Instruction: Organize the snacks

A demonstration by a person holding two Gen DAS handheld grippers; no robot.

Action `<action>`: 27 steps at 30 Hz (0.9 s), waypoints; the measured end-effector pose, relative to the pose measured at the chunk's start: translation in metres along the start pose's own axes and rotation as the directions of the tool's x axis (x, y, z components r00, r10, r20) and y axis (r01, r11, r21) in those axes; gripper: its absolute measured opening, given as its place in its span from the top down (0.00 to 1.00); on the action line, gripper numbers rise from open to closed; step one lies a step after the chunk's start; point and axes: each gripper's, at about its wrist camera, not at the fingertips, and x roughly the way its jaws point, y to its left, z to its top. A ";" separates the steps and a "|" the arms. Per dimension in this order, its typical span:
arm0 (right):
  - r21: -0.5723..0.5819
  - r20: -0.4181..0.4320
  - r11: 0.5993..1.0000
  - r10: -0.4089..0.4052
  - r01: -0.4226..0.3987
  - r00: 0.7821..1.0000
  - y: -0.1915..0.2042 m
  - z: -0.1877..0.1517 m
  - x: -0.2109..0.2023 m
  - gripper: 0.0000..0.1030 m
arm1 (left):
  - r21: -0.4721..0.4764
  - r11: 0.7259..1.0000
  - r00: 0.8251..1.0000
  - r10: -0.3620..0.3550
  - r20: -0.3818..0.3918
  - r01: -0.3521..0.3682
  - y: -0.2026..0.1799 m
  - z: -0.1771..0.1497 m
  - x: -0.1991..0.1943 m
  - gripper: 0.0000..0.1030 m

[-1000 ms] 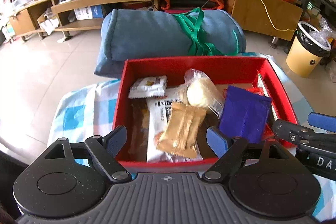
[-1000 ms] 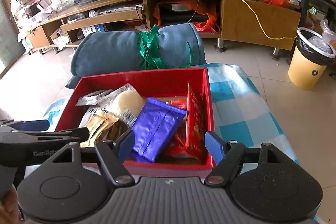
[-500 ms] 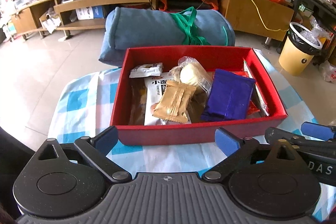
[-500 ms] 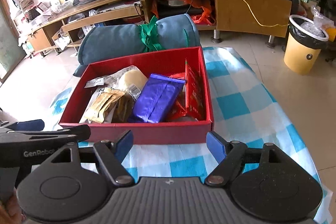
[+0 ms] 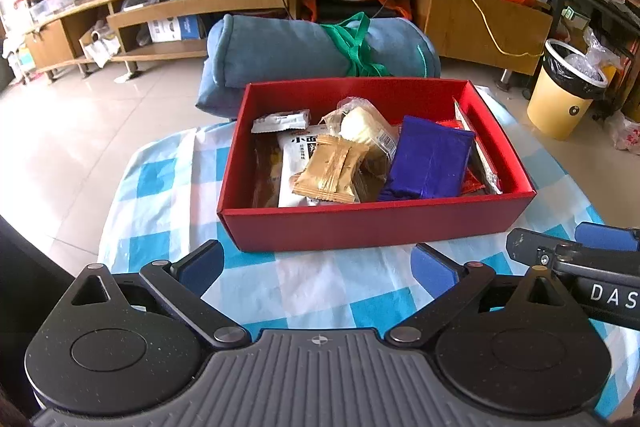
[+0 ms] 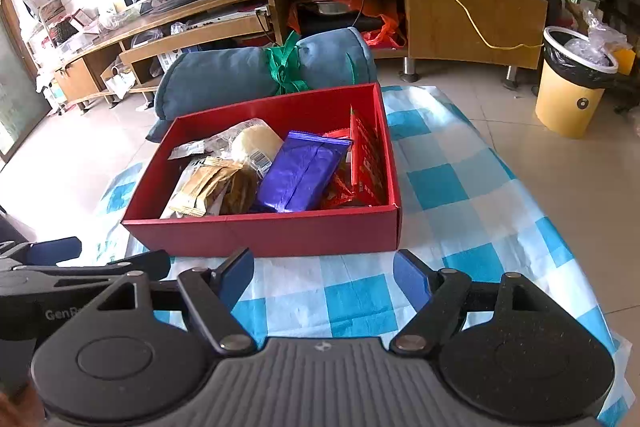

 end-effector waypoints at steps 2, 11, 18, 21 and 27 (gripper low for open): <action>0.000 0.003 1.000 -0.001 0.001 1.000 0.000 -0.002 -0.002 0.30 | 0.007 1.000 1.000 0.003 0.009 -0.003 0.000 -0.002 -0.002 0.02; 0.002 0.004 1.000 -0.003 0.003 1.000 -0.001 -0.010 -0.010 0.30 | 0.058 0.996 0.997 0.057 0.041 -0.060 -0.007 -0.008 -0.012 0.00; 0.001 0.005 1.000 0.004 -0.004 1.000 0.000 -0.014 -0.012 0.30 | 0.051 0.997 0.998 0.051 0.047 -0.053 -0.005 -0.013 -0.016 0.00; -0.001 0.005 1.000 0.005 -0.005 1.000 0.001 -0.018 -0.015 0.30 | 0.051 0.997 0.997 0.053 0.050 -0.056 -0.006 -0.016 -0.018 0.00; -0.003 0.005 1.000 0.008 -0.008 1.000 0.000 -0.018 -0.018 0.30 | 0.045 0.997 0.997 0.054 0.058 -0.057 -0.006 -0.018 -0.021 0.00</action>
